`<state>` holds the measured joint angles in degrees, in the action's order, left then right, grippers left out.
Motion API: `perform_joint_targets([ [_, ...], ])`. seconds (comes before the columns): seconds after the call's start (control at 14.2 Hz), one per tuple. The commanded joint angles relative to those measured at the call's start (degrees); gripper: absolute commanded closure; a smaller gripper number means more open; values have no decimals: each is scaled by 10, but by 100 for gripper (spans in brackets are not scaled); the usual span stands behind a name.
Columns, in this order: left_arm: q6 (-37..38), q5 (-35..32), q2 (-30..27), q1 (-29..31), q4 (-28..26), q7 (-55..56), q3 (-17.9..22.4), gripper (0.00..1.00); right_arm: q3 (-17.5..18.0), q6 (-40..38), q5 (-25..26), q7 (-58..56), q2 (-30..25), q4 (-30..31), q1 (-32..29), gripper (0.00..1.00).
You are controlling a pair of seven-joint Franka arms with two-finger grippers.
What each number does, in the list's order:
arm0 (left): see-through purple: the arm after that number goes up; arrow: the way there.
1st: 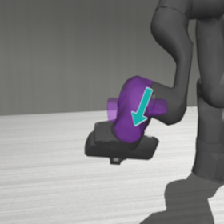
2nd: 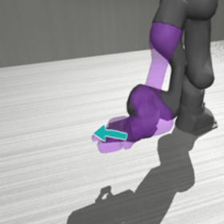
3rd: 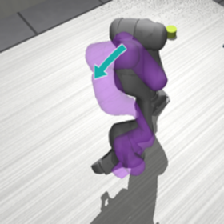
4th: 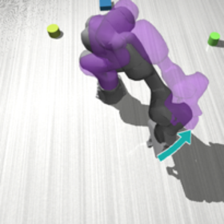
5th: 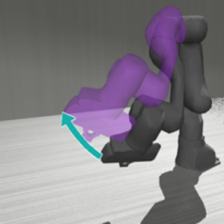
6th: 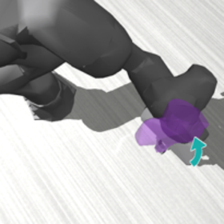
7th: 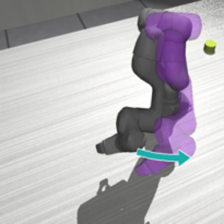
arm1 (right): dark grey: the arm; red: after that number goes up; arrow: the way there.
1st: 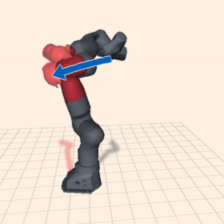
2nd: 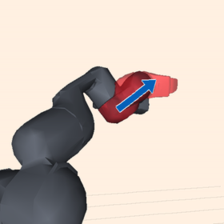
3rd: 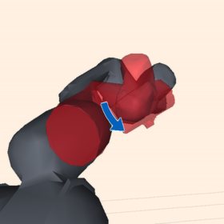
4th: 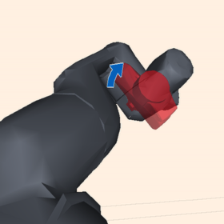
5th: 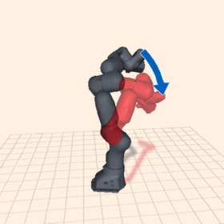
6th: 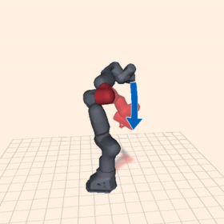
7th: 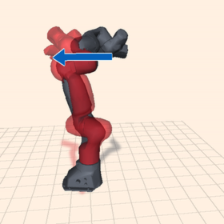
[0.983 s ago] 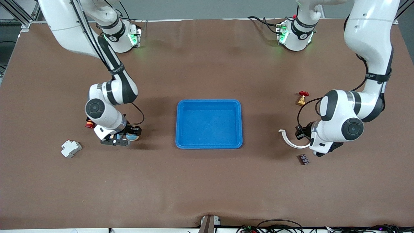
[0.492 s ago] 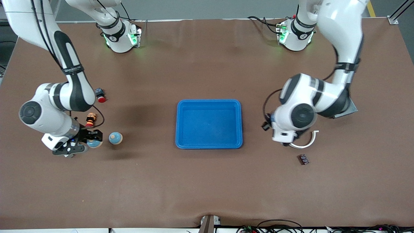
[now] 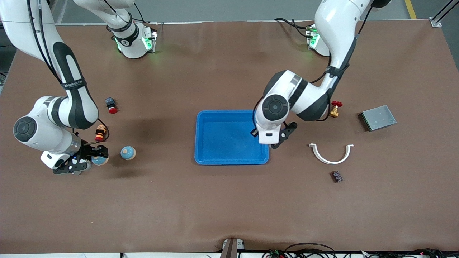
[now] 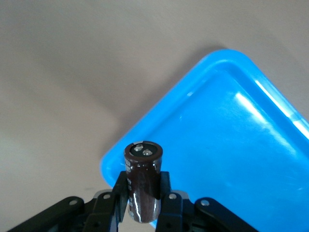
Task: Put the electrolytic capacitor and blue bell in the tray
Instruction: 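Carry the bell and capacitor over the blue tray with both grippers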
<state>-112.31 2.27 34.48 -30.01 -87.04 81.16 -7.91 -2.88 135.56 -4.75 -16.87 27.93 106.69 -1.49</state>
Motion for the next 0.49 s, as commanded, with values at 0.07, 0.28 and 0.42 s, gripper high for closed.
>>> perform_joint_targets([
  [0.07,-53,10,30,-12,12,15,6,100,10,33,-31,-43,37,-16,-20,100],
  [0.28,-72,6,47,-12,10,28,6,100,13,24,-33,-17,32,-19,-10,100],
  [0.42,-72,5,52,-15,9,29,6,100,21,-22,-33,44,14,-18,7,100],
])
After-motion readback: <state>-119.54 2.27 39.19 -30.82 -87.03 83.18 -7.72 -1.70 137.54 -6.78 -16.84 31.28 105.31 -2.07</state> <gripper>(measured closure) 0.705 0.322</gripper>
